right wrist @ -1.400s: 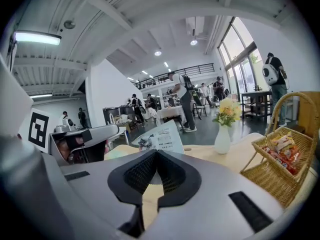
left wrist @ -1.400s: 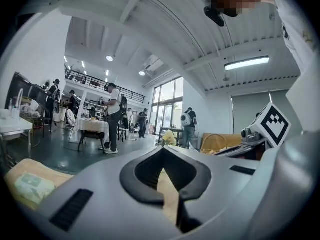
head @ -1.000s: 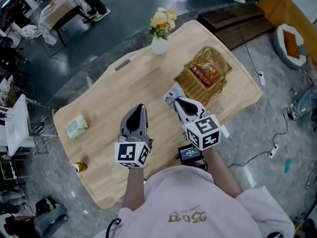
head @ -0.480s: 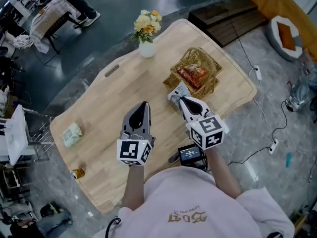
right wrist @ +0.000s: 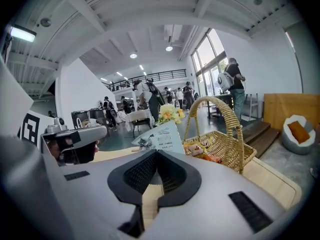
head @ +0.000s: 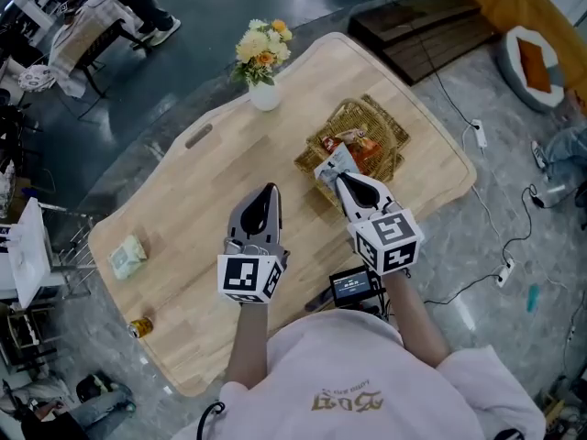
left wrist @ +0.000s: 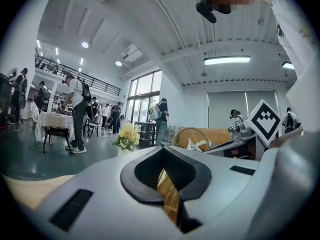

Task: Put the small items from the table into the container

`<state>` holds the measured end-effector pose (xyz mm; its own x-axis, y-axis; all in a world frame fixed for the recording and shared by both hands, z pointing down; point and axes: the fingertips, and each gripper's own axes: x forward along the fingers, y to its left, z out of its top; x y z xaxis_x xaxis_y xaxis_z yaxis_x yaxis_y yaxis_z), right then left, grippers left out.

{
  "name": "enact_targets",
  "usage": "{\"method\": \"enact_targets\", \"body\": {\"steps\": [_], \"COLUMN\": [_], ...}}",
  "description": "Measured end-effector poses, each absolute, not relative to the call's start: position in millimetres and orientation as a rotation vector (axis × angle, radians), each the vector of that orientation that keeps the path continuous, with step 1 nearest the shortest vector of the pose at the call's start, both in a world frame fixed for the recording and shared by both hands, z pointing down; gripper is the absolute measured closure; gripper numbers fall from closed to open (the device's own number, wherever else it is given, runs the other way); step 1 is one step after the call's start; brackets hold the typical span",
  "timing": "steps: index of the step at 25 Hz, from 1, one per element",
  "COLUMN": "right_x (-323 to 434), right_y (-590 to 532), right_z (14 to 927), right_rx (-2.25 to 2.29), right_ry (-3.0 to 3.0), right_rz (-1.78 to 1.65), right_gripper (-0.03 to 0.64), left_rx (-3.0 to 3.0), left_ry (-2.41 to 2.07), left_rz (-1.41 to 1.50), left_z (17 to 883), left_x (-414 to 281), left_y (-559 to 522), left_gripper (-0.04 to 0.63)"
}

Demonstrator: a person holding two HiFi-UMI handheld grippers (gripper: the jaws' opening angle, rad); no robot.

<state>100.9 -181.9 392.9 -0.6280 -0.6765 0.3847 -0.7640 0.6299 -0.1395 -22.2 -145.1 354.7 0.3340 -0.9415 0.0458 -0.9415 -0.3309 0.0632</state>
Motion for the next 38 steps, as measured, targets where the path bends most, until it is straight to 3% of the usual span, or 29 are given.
{"method": "enact_targets", "body": {"steps": [15, 38], "right_x": [118, 135], "right_y": [-231, -198], "right_z": [405, 376], "right_rx": [1.202, 1.38], "right_ry": [-2.534, -2.493], "right_rz": [0.437, 0.234], "right_gripper": [0.591, 0.588], "left_rx": [2.46, 2.507], "left_ry": [-1.772, -1.8], "left_rz": [0.031, -0.024], "left_z": [373, 339], "left_x": [-16, -29], "left_y": [-182, -150], "left_gripper": [0.591, 0.591]}}
